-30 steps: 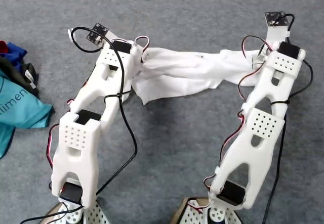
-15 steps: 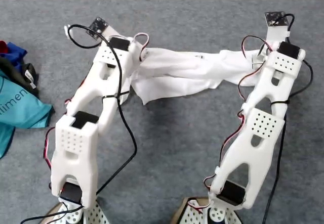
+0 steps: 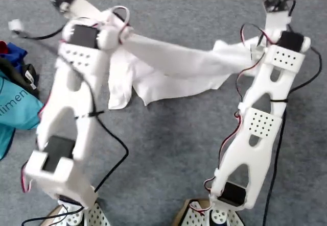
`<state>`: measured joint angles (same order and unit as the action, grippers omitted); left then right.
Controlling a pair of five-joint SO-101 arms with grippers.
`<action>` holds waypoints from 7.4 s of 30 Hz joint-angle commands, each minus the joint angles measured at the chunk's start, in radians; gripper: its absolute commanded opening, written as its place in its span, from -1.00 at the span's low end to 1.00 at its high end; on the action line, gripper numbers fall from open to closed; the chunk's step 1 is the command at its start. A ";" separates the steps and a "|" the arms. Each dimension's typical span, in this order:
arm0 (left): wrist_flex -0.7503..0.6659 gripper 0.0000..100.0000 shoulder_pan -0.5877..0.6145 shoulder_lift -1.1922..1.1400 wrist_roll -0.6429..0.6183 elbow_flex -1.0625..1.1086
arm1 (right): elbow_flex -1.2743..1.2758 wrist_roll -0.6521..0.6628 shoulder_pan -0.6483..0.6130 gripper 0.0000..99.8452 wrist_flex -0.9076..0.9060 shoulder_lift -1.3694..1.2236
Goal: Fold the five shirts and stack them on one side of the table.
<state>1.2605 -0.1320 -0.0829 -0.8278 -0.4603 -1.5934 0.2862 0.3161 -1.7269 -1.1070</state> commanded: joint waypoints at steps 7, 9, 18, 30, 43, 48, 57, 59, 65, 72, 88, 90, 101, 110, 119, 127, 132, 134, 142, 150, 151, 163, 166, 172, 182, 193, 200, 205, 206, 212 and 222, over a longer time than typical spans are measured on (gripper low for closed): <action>0.118 -0.96 0.074 0.380 0.330 -0.054 | -0.073 0.006 -0.056 -0.99 -0.046 0.550; 0.153 -0.96 0.074 0.420 0.427 -0.054 | -0.071 0.008 -0.077 -0.99 -0.023 0.656; 0.413 -0.96 0.112 0.467 0.842 -0.166 | -0.061 0.008 -0.203 -0.99 0.219 1.053; 0.500 -0.96 0.354 0.475 0.890 -0.181 | 0.114 0.195 -0.219 -0.99 0.063 1.231; 0.353 -0.96 0.287 0.464 0.982 0.413 | 0.796 0.310 -0.231 -0.99 -0.031 1.230; 0.060 -0.96 0.293 0.463 0.893 0.608 | 1.201 0.292 -0.242 -0.99 0.230 1.230; -0.381 -0.96 0.233 0.197 0.589 0.755 | 1.840 0.290 -0.243 -0.99 0.760 1.228; -0.413 -0.96 0.233 0.082 0.546 0.713 | 1.902 0.293 -0.243 -0.99 0.810 1.205; -0.367 -0.96 0.227 -0.242 0.523 0.526 | 1.914 0.295 -0.234 -0.99 0.786 1.040; -0.269 -0.96 0.213 -0.390 0.554 0.387 | 1.910 0.341 -0.183 -0.60 0.720 0.917; -0.267 -0.96 0.203 -0.392 0.559 0.370 | 1.460 0.342 -0.168 -0.44 0.399 1.047; -0.267 -0.96 0.203 -0.392 0.559 0.370 | 1.409 0.315 -0.183 -0.44 0.404 1.017; -0.269 -0.96 0.204 -0.392 0.559 0.370 | 0.934 -0.044 -0.263 -0.59 0.203 0.490; -0.269 -0.96 0.207 -0.392 0.559 0.370 | 0.605 -0.075 -0.268 -0.72 -0.055 0.314; -0.302 -0.96 0.203 -0.394 0.562 0.379 | 0.648 0.011 -0.255 -0.69 -0.055 0.285; -0.304 -0.96 0.203 -0.394 0.574 0.379 | 0.641 0.164 -0.229 -0.68 -0.023 0.229; -0.304 -0.96 0.203 -0.394 0.574 0.379 | 0.576 0.180 -0.229 -0.68 -0.018 0.134; -0.304 -0.96 0.203 -0.394 0.574 0.379 | 0.538 0.180 -0.229 -0.68 -0.028 0.104; -0.302 -0.96 0.203 -0.394 0.574 0.379 | 0.469 0.180 -0.226 -0.69 -0.055 0.059; -0.301 -0.96 0.203 -0.394 0.574 0.379 | 0.472 0.198 -0.223 -0.69 -0.060 0.068; -0.302 -0.96 0.203 -0.394 0.574 0.379 | 0.479 0.203 -0.223 -0.69 -0.060 0.077; -0.301 -0.96 0.203 -0.394 0.574 0.379 | 0.639 0.209 -0.222 -0.69 -0.057 0.228; -0.301 -0.96 0.203 -0.394 0.574 0.379 | 0.639 0.209 -0.220 -0.69 -0.057 0.228; -0.301 -0.96 0.203 -0.394 0.574 0.379 | 0.642 0.209 -0.219 -0.69 -0.058 0.232; -0.298 -0.96 0.203 -0.394 0.574 0.379 | 0.734 0.236 -0.219 -0.68 -0.060 0.331; -0.298 -0.96 0.203 -0.394 0.574 0.379 | 0.757 0.287 -0.217 -0.68 -0.060 0.335; -0.298 -0.96 0.203 -0.394 0.574 0.379 | 0.780 0.324 -0.217 -0.68 -0.055 0.328; -0.298 -0.96 0.203 -0.394 0.574 0.379 | 0.731 0.333 -0.219 -0.68 -0.055 0.254; -0.298 -0.96 0.203 -0.394 0.574 0.379 | 0.716 0.333 -0.219 -0.68 -0.055 0.237; -0.298 -0.96 0.203 -0.394 0.574 0.379 | 0.657 0.336 -0.217 -0.68 -0.057 0.162; -0.298 -0.96 0.203 -0.394 0.574 0.379 | 0.654 0.417 -0.179 -0.68 -0.058 0.150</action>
<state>0.9782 0.0921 -0.4803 -0.2601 -0.0491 -0.8892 0.6759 0.0997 -1.7637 -0.9643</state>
